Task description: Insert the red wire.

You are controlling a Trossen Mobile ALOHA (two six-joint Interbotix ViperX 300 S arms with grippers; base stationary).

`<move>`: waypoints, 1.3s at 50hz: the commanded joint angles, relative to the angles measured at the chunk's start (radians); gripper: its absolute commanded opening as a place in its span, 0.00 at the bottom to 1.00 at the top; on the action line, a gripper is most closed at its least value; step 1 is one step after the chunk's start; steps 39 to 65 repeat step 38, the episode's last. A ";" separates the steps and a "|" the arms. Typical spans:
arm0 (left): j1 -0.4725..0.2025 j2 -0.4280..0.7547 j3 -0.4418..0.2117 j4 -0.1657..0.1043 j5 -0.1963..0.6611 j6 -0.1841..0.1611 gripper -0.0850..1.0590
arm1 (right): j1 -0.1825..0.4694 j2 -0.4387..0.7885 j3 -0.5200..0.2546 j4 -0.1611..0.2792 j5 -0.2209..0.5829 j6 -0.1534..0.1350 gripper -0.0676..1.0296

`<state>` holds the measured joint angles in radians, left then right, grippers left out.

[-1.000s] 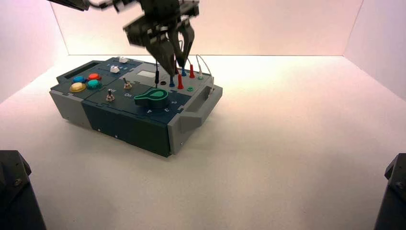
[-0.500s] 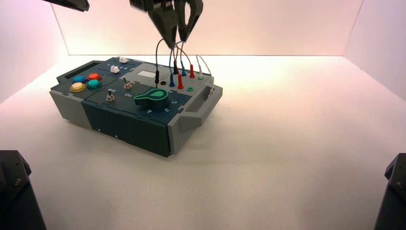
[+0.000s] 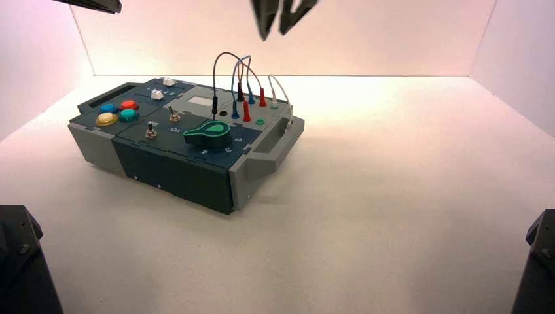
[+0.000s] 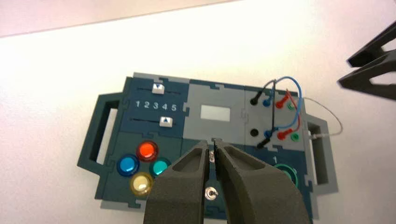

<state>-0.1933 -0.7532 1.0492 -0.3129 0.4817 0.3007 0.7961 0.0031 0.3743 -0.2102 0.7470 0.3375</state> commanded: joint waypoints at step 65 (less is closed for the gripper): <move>0.028 -0.037 0.031 0.012 -0.095 0.011 0.13 | -0.156 -0.291 0.310 0.008 -0.247 0.044 0.49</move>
